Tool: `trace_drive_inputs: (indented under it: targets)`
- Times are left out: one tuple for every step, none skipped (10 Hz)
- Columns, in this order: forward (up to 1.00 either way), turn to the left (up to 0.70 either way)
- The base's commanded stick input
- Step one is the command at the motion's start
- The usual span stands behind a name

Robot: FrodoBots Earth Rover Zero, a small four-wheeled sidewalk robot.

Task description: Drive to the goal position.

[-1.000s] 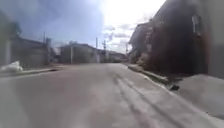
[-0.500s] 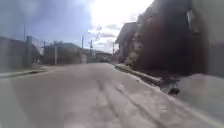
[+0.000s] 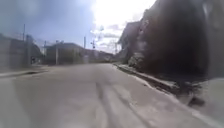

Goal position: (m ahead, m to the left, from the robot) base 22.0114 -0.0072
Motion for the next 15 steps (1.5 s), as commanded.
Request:
trace_drive_inputs:
  targets:
    - [1.0,-0.32]
    - [1.0,-0.39]
    - [1.0,-0.32]
    - [1.0,-0.13]
    - [1.0,0.0]
    - [1.0,0.0]
    - [1.0,0.0]
    - [1.0,0.0]
    - [1.0,0.0]
    - [1.0,0.0]
    - [1.0,0.0]
    - [1.0,0.0]
    - [1.0,0.0]
    - [1.0,0.0]
    - [1.0,0.0]
